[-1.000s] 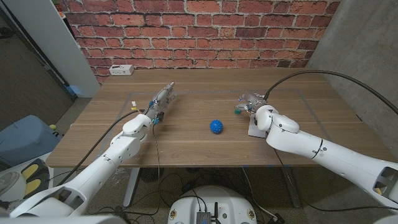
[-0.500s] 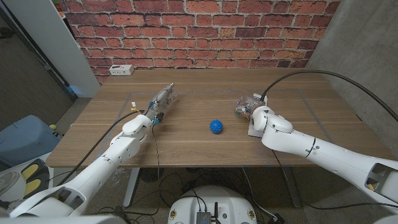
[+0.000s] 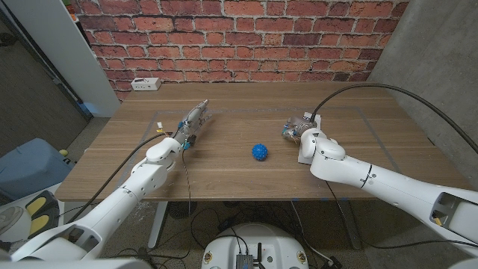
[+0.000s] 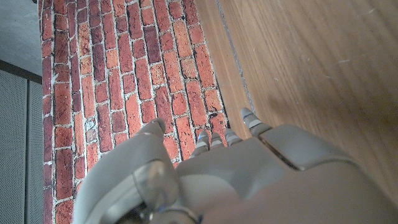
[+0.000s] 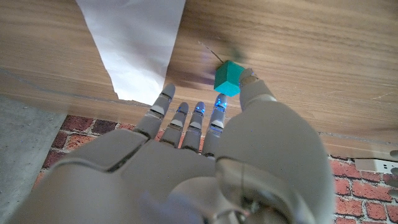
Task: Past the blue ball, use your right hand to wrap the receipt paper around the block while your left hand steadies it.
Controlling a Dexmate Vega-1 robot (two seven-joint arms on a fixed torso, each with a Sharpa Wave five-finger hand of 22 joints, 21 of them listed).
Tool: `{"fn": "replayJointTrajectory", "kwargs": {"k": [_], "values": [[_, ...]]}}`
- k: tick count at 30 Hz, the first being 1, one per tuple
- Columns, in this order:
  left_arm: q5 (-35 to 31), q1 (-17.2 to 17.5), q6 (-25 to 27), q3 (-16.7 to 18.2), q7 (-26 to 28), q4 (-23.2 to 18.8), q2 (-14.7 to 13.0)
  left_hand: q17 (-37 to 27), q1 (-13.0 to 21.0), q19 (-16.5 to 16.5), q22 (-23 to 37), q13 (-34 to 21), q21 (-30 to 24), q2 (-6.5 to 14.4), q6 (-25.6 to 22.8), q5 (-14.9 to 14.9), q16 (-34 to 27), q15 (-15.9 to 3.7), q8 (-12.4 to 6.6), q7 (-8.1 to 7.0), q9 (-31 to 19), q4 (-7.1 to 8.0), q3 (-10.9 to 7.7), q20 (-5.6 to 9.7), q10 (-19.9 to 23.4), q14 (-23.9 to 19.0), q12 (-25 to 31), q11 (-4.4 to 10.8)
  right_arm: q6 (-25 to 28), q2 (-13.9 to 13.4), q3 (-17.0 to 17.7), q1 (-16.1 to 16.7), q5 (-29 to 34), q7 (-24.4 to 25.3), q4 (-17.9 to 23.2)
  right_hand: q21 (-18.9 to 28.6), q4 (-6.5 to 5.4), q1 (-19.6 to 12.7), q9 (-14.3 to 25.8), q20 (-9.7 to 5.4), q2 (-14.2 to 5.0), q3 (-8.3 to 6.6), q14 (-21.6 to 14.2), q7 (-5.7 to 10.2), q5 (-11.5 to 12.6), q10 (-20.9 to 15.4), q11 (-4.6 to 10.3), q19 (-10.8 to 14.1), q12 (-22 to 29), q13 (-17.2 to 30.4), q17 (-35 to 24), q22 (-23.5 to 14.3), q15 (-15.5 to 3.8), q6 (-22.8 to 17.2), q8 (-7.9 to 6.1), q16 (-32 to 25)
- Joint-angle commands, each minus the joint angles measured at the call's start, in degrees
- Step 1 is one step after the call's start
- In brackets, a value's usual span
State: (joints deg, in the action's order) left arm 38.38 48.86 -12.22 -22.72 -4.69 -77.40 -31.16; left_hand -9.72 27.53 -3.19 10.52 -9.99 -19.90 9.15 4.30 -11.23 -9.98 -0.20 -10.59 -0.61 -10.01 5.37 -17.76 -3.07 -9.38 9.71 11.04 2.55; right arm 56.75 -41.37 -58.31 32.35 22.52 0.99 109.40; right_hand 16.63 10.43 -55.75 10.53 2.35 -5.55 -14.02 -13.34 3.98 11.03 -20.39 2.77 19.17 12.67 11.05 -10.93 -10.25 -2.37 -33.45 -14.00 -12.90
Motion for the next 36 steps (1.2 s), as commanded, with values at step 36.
{"fn": "replayJointTrajectory", "kwargs": {"k": [36], "values": [[0.07, -1.49, 0.47, -0.73, -1.40, 1.52, 0.67, -0.14, -1.03, 0.33, 0.19, -0.30, 0.65, -0.07, -0.14, 0.18, -0.26, 0.39, 0.10, -0.01, -0.09, -0.26, -0.49, -0.37, -0.15, 1.06, 0.13, -0.54, 2.54, 0.95, 10.39, 10.71, 3.42, 15.64, 2.51, 1.04, -2.52, -5.91, 2.23, -2.33, -3.78, 0.08, -9.59, -4.33, -0.62, -14.37, 1.80, 6.57, 1.49, 0.60, -2.56, -0.69, -8.45, -23.50, -8.28, -5.09]]}}
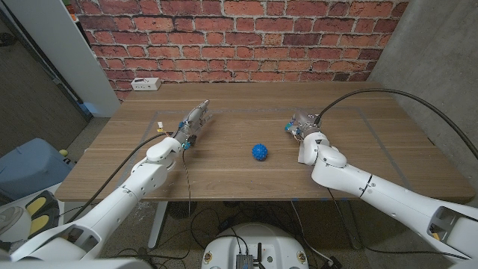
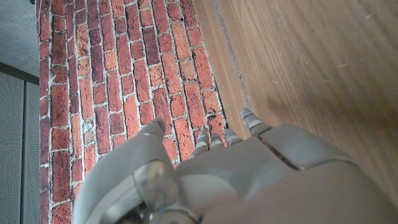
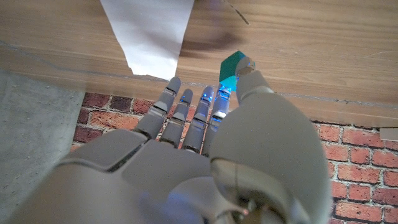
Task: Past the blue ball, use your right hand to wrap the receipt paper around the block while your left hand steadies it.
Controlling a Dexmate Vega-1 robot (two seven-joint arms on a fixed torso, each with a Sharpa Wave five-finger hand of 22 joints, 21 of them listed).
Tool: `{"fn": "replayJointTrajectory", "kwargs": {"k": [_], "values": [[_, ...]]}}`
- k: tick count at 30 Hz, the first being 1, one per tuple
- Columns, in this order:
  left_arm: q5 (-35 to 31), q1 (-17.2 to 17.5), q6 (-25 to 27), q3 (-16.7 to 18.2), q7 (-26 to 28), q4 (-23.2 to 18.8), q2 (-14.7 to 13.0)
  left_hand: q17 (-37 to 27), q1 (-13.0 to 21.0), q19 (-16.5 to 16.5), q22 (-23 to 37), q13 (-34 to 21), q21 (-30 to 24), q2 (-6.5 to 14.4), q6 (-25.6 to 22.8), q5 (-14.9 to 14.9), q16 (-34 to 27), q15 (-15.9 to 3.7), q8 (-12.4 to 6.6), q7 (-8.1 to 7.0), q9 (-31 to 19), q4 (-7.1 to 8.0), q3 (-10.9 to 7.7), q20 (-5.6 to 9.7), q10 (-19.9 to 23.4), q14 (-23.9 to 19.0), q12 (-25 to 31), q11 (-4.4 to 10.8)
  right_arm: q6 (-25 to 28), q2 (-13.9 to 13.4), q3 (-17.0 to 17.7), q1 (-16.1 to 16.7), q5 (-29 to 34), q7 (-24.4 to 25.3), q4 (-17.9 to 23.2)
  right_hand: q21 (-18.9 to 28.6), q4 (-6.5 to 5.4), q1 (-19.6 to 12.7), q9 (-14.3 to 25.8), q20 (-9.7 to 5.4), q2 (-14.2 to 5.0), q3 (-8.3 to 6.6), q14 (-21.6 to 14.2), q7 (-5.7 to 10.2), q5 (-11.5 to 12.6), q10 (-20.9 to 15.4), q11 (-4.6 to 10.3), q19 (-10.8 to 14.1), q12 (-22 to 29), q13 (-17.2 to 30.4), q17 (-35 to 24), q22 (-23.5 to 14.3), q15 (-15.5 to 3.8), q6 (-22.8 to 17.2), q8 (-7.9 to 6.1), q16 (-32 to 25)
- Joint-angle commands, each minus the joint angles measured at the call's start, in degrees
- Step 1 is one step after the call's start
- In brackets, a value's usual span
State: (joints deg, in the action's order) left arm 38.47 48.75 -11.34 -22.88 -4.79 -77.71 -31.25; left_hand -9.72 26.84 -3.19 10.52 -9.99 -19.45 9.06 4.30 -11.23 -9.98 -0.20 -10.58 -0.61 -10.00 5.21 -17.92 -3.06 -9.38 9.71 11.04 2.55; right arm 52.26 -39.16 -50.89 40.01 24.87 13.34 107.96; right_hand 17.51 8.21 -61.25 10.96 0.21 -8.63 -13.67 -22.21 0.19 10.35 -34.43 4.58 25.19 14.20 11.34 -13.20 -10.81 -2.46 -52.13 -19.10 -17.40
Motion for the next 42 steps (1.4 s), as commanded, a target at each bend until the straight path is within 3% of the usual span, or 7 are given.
{"fn": "replayJointTrajectory", "kwargs": {"k": [1, 18, 42], "values": [[-0.06, -1.52, -0.44, -0.63, -1.36, 1.98, 0.85, -0.14, -0.36, 0.32, 0.19, -0.30, 0.22, 0.01, -0.16, 0.18, -0.25, 0.33, 0.09, -0.05, -0.10, -0.11, -0.34, -0.34, -0.15, 1.09, 0.13, -0.53, 7.56, -1.51, 3.01, 3.16, 1.04, 3.26, 4.32, 0.15, -0.31, -0.43, 1.80, -0.19, -0.72, -0.27, -0.67, -0.52, 0.05, -0.25, 0.07, 0.54, -0.09, 0.31, -0.30, -0.13, -8.38, -4.80, -3.17, -0.59], [-0.65, -2.98, 0.00, -1.72, -1.72, 3.01, 2.06, -0.15, -0.65, 0.44, 0.20, -0.30, 0.46, 0.02, -0.12, 0.17, -0.27, 0.45, 0.12, -0.01, -0.10, -0.17, -0.46, -0.39, -0.15, 1.05, 0.14, -0.51, 13.09, -3.64, 2.41, 2.46, -1.63, 2.75, 5.05, -0.02, 0.12, -2.20, 1.77, -0.62, -1.41, -0.97, 0.29, 1.09, 0.00, 0.67, 0.76, -0.02, -1.03, 0.42, -0.85, -0.21, -8.80, -2.76, -2.56, -0.66], [-0.89, -1.67, 0.69, -1.68, -0.55, 0.54, 1.34, -0.14, -1.06, 0.61, 0.22, -0.31, 0.80, 0.00, -0.07, 0.16, -0.26, 0.50, 0.14, 0.10, -0.10, -0.26, -0.61, -0.50, -0.20, 1.07, 0.13, -0.71, 15.38, -5.71, -0.44, -0.07, -8.70, -0.14, 5.86, -0.08, -0.35, -2.27, 1.75, -0.25, -1.27, -0.74, 0.75, 1.31, -0.18, 0.65, 0.57, -0.32, -1.41, 0.52, -1.30, -0.26, -8.17, -2.70, -2.62, -0.92]]}}
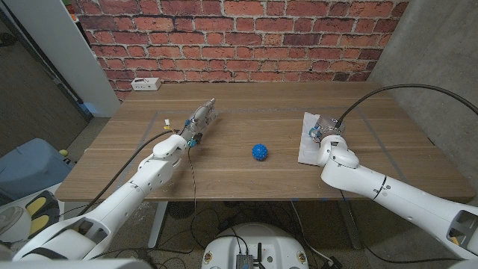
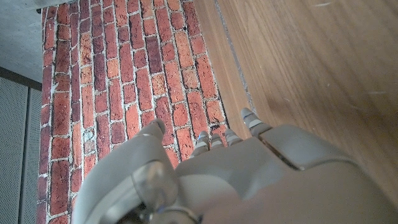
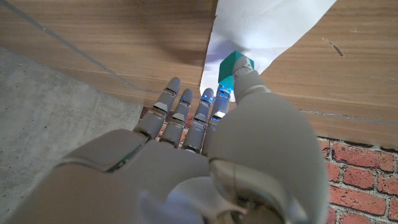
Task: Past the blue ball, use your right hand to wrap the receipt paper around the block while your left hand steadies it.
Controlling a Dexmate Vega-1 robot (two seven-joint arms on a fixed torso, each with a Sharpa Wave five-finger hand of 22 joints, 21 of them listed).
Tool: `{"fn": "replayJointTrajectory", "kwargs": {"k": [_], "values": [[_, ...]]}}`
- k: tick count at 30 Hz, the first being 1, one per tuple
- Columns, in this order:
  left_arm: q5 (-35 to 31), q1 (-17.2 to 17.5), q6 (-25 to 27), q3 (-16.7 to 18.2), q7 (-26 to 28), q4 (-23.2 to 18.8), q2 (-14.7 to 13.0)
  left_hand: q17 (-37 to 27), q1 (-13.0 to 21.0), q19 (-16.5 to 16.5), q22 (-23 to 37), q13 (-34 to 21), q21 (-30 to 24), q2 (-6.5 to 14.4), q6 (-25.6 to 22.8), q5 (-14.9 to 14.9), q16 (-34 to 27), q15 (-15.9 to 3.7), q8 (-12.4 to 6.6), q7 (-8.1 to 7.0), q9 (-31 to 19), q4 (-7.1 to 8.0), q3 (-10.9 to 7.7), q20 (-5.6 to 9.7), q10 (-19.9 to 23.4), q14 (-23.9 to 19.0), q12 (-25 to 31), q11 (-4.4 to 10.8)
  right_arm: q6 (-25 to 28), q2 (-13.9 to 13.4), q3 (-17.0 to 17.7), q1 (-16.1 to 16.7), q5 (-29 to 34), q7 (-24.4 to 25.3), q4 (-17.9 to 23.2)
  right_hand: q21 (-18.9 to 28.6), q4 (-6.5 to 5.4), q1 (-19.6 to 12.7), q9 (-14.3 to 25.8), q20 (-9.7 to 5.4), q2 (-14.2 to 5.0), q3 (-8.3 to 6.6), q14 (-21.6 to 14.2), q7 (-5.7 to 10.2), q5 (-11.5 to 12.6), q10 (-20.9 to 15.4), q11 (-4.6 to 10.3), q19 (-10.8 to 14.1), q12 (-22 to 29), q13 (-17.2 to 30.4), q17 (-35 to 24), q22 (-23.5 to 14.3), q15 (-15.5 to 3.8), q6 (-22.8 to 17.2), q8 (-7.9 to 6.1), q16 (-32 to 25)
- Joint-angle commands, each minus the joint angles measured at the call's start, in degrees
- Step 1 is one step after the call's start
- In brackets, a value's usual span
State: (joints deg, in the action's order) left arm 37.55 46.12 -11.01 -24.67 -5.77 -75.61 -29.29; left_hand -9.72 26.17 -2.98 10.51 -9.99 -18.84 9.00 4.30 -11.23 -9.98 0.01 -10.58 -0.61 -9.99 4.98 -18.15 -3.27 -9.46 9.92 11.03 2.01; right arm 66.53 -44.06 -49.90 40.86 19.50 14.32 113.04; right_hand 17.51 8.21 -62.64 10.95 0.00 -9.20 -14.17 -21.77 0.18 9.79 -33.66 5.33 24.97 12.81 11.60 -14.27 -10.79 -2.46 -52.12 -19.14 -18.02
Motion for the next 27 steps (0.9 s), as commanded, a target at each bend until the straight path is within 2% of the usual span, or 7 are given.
{"fn": "replayJointTrajectory", "kwargs": {"k": [1, 7, 15, 19, 20, 23, 27], "values": [[0.10, 1.05, 0.38, 0.14, 0.42, -1.68, -0.66, -0.15, -0.41, 0.39, 0.22, -0.31, 0.20, 0.07, -0.07, 0.16, -0.26, 0.28, 0.14, 0.08, -0.11, -0.03, -0.38, -0.29, -0.10, 0.87, 0.14, -0.17, 1.14, -0.87, -1.56, -0.96, -3.54, -1.09, 0.83, -0.08, -0.37, -0.88, 1.76, 0.00, -0.69, -0.23, 0.31, 1.33, 0.38, -0.10, -0.13, -0.10, -0.04, 0.27, -0.25, -0.28, -8.16, -2.77, -2.61, -0.32], [0.03, 1.46, 0.42, 0.16, 0.54, -2.33, -0.97, -0.14, -0.50, 0.45, 0.23, -0.31, 0.30, 0.06, -0.05, 0.16, -0.27, 0.29, 0.14, 0.04, -0.11, -0.07, -0.44, -0.27, -0.11, 0.84, 0.14, -0.13, 1.45, -0.76, -1.72, -0.85, -4.79, -0.27, 0.90, -0.04, -0.41, -0.93, 1.73, 0.12, -0.61, -0.16, 0.41, 1.67, 0.38, -0.10, -0.33, -0.05, -0.13, 0.30, -0.33, -0.29, -7.97, -2.42, -2.46, -0.38], [-0.14, 1.83, 0.29, 0.20, 0.86, -3.10, -1.19, -0.13, -0.59, 0.51, 0.23, -0.31, 0.39, 0.03, -0.11, 0.16, -0.27, 0.24, 0.12, -0.01, -0.10, -0.13, -0.48, -0.18, -0.11, 0.81, 0.14, -0.07, 1.10, -1.55, -1.79, -1.31, -6.79, -0.60, 1.19, -0.03, -0.77, 0.07, 1.54, 0.99, 0.74, 1.03, 0.70, 2.01, 0.21, 0.99, -0.84, -0.10, -0.73, 0.37, -0.28, -0.29, -7.32, 1.51, -0.62, -0.38], [-0.33, 1.92, 0.31, 0.08, 0.99, -3.40, -1.24, -0.13, -0.65, 0.48, 0.23, -0.31, 0.47, 0.01, -0.14, 0.16, -0.26, 0.29, 0.11, 0.02, -0.10, -0.16, -0.50, -0.27, -0.07, 0.82, 0.15, -0.10, 0.92, -2.01, -1.26, -0.99, -7.63, -0.12, 1.68, -0.33, -1.00, 1.20, 1.06, 1.65, 1.62, 2.15, 1.71, 2.88, 0.44, 2.86, -1.50, -0.69, -1.32, 0.42, -0.08, -0.23, -6.49, 6.52, 2.12, 0.07], [-0.36, 1.94, 0.29, 0.06, 1.03, -3.46, -1.23, -0.13, -0.66, 0.48, 0.23, -0.31, 0.49, 0.01, -0.13, 0.16, -0.26, 0.23, 0.11, -0.01, -0.10, -0.17, -0.51, -0.30, -0.07, 0.82, 0.15, -0.09, 0.95, -2.19, -1.20, -0.98, -7.80, -0.12, 1.86, -0.38, -1.02, 1.51, 0.86, 1.72, 1.78, 2.48, 1.66, 3.63, 0.53, 4.20, -1.30, -0.70, -1.67, 0.42, -0.03, -0.21, -6.36, 8.85, 3.43, 0.06], [-0.90, 1.96, 0.36, -0.13, 1.36, -3.89, -1.44, -0.13, -0.69, 0.49, 0.23, -0.31, 0.52, 0.00, -0.12, 0.16, -0.27, 0.22, 0.12, -0.04, -0.10, -0.19, -0.52, -0.37, -0.01, 0.78, 0.18, -0.16, 0.48, -2.58, -0.45, -0.49, -8.49, 0.35, 2.38, -0.56, -1.10, 2.22, 0.59, 2.19, 2.24, 3.18, 2.17, 4.39, 0.70, 5.91, -1.80, -0.90, -1.86, 0.44, 0.13, -0.17, -6.02, 13.18, 5.85, 0.32], [-2.75, 1.71, 0.80, -0.75, 2.21, -4.92, -2.25, -0.11, -0.72, 0.50, 0.23, -0.31, 0.60, -0.05, -0.13, 0.17, -0.28, 0.14, 0.12, -0.28, -0.10, -0.27, -0.56, -0.62, 0.05, 0.72, 0.20, -0.12, -0.33, -3.21, 0.51, 0.27, -9.26, 0.96, 3.23, -0.83, -1.30, 3.25, 0.44, 2.64, 2.84, 4.02, 2.84, 5.00, 0.89, 8.33, -1.97, -1.27, -2.18, 0.46, 0.33, -0.15, -5.14, 17.23, 7.82, 0.70]]}}
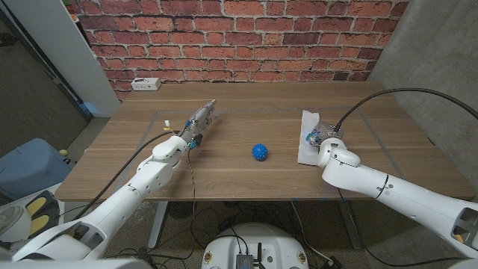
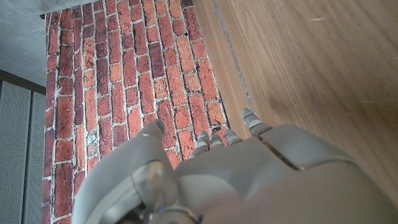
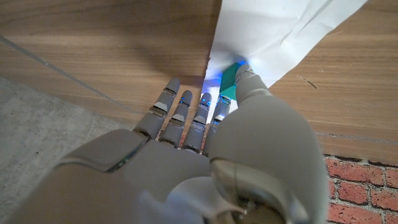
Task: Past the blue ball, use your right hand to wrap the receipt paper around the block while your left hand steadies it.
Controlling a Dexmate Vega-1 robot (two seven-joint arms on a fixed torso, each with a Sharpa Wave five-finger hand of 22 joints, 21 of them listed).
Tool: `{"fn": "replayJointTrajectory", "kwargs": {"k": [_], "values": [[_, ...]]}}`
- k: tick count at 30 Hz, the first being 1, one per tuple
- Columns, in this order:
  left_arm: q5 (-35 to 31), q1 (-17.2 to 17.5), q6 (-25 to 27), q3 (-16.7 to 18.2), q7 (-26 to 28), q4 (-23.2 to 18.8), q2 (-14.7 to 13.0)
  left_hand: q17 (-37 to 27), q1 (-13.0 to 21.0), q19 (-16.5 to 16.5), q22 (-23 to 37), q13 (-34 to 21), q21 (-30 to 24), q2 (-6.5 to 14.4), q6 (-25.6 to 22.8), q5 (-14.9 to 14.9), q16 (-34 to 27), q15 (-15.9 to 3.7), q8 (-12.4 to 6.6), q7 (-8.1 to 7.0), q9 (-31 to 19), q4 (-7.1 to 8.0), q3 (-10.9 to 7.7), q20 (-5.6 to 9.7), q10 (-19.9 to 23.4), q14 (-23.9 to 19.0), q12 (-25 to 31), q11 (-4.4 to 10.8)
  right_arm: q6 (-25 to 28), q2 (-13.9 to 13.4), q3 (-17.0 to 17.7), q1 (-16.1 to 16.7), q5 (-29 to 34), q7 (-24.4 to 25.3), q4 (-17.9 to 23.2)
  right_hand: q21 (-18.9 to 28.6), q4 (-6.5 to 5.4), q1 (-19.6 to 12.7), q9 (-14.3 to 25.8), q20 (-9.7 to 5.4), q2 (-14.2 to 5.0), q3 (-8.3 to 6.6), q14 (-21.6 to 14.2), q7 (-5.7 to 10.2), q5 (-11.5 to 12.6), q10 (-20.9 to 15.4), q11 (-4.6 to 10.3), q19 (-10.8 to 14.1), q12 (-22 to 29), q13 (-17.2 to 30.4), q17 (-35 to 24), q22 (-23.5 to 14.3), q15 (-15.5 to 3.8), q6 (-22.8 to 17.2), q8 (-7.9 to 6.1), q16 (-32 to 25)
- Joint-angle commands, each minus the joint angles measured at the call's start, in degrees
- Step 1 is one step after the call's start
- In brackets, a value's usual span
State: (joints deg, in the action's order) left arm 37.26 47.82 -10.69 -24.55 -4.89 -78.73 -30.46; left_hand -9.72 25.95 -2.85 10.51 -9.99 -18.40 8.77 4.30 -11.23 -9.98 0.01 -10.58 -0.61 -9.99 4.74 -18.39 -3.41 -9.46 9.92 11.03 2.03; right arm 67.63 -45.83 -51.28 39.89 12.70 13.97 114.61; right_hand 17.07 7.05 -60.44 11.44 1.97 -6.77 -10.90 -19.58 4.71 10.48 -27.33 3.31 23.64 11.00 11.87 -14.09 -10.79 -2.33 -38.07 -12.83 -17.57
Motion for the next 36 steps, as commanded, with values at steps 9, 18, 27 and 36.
{"fn": "replayJointTrajectory", "kwargs": {"k": [9, 18, 27, 36], "values": [[-11.38, -1.45, 1.75, -3.68, 5.23, -5.16, -3.68, 0.03, 0.76, -0.23, 0.22, -0.29, 1.13, -0.42, -3.77, 0.47, -0.81, 1.05, -0.77, -1.70, -0.04, -2.14, -0.95, -2.86, 4.30, -2.54, 1.36, 1.06, -9.44, -2.76, 9.99, 7.75, -7.61, 4.72, 3.74, -1.33, -3.41, 9.03, -0.28, 2.28, 2.07, 4.48, 2.77, -0.20, 0.55, 6.61, -1.71, -1.19, -0.26, 0.21, 0.31, -0.15, -3.27, 11.15, 2.68, 1.47], [-24.84, -4.44, 4.91, -8.15, 8.25, -10.19, -6.81, 0.01, 1.79, 0.31, 0.31, -0.35, 1.63, -0.57, -10.76, 0.79, -1.10, 1.27, -1.87, -1.18, -0.06, -4.13, -1.67, -2.87, 9.31, -6.58, 2.25, 0.35, -21.50, -2.17, 18.16, 15.54, -11.00, 11.86, 3.68, -1.60, -4.73, 11.74, -0.33, 2.64, 1.14, 5.06, 2.99, -1.19, 0.69, 6.63, -2.62, -1.47, 0.24, 0.20, 0.15, -0.18, -2.71, 10.90, 1.99, 1.58], [-32.40, -7.72, 6.65, -11.88, 6.39, -10.97, -6.81, -0.01, 2.09, 0.36, 0.33, -0.37, 1.84, -0.62, -12.83, 0.86, -1.05, 1.33, -1.97, -0.56, -0.09, -4.79, -1.93, -3.57, 10.60, -7.63, 2.30, 0.37, -26.42, -0.63, 21.74, 18.33, -12.78, 14.74, 2.52, -1.70, -5.85, 12.82, -0.38, 1.91, -2.82, 3.68, 3.09, -1.81, 0.64, 6.09, -3.00, -1.41, 0.64, 0.18, -0.43, -0.22, -2.46, 10.05, 1.57, 1.32], [-38.49, -11.11, 7.15, -15.87, 2.78, -10.57, -6.03, -0.03, 2.21, 0.48, 0.36, -0.38, 1.92, -0.56, -12.99, 0.90, -0.79, 1.45, -1.64, -0.54, -0.11, -5.10, -2.10, -3.70, 10.50, -7.53, 2.01, 0.15, -28.75, -0.37, 23.12, 19.54, -12.77, 16.15, 1.61, -1.76, -5.97, 12.61, -0.42, 1.50, -4.07, 2.58, 3.28, -1.74, 0.78, 6.25, -2.85, -1.45, 0.63, 0.17, -0.53, -0.24, -2.62, 10.17, 1.63, 1.45]]}}
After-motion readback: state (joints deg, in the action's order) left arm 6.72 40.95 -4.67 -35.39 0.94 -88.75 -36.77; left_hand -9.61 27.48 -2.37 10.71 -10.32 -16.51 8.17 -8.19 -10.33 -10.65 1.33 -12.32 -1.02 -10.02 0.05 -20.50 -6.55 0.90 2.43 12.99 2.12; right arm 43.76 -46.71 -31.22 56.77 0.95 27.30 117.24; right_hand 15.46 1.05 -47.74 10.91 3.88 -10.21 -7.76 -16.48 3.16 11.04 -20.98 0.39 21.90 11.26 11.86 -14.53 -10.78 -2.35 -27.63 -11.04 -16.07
